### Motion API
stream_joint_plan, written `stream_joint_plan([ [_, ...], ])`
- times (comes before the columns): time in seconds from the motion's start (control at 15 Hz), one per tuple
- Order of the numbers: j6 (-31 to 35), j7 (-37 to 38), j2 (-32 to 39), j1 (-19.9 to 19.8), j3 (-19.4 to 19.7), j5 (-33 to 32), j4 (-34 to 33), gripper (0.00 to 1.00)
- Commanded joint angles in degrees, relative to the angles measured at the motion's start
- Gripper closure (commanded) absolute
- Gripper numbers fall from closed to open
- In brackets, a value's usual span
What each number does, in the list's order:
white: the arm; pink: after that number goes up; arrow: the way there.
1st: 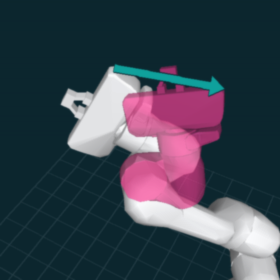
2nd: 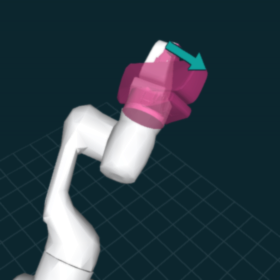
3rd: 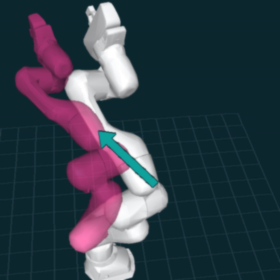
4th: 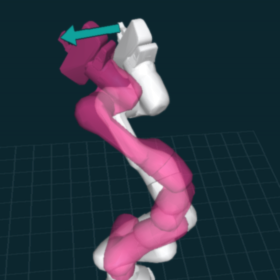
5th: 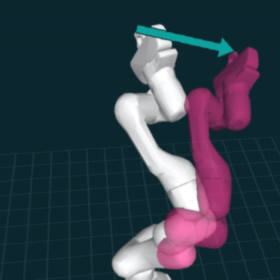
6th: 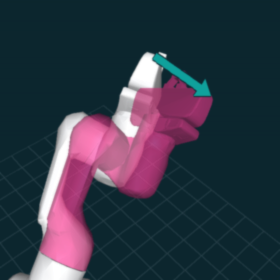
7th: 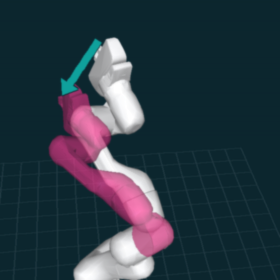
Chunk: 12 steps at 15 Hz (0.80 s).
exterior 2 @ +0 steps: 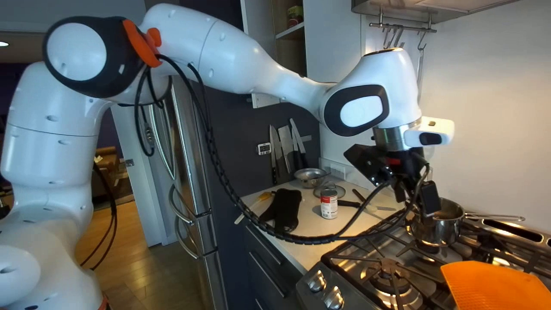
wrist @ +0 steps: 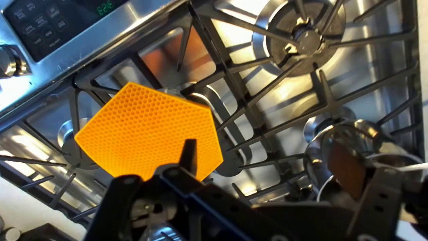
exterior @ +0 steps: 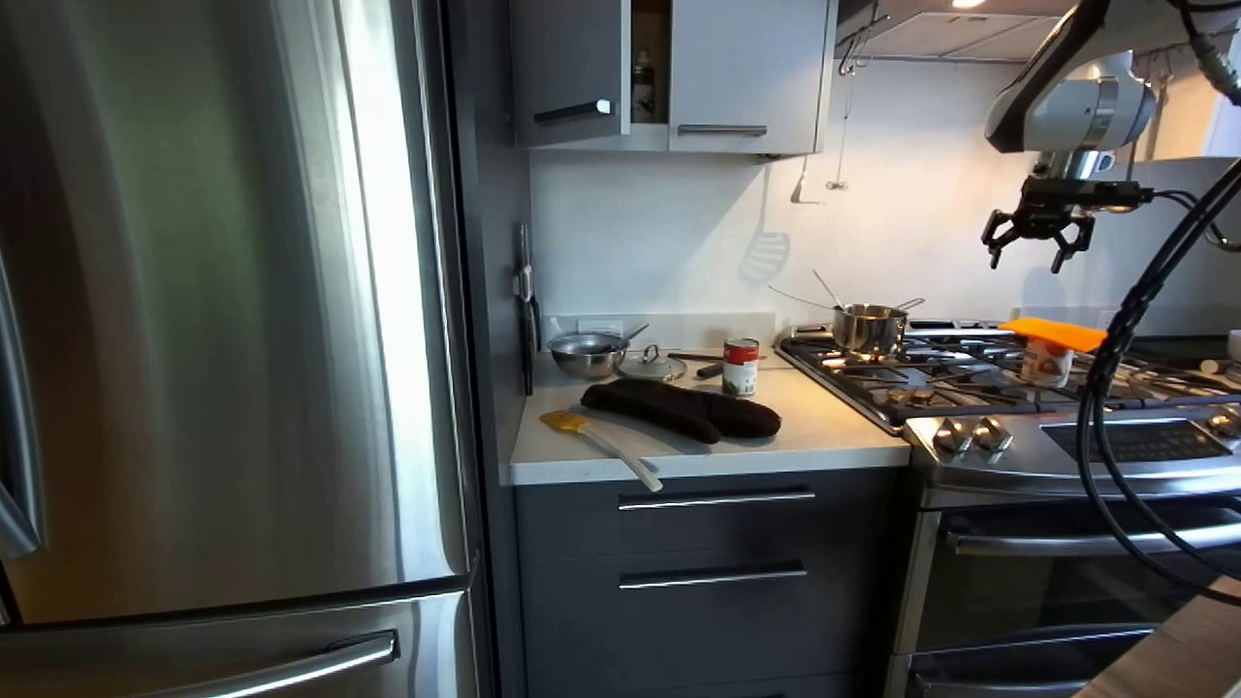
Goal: Pick up the orange placemat and put it top of the can on the stove
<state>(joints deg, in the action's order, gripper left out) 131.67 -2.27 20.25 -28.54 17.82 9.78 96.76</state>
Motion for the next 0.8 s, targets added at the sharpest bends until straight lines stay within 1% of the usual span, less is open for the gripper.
stream_joint_plan([
  [0.0,2.7,-3.2,-10.3,3.6,0.9,-6.4,13.7,0.00],
  [0.13,3.5,-4.0,-15.0,4.9,1.1,-9.8,19.3,0.00],
  [0.27,4.4,-6.8,-20.0,5.3,1.0,-11.3,25.2,0.00],
  [0.33,1.7,-4.3,-13.2,5.1,1.0,-9.0,16.6,0.00],
  [0.47,2.3,-5.8,-17.1,5.6,1.2,-9.8,21.1,0.00],
  [0.53,2.5,-6.0,-18.2,5.7,1.3,-10.0,22.3,0.00],
  [0.73,2.8,-6.2,-19.1,5.7,1.3,-10.1,23.3,0.00],
])
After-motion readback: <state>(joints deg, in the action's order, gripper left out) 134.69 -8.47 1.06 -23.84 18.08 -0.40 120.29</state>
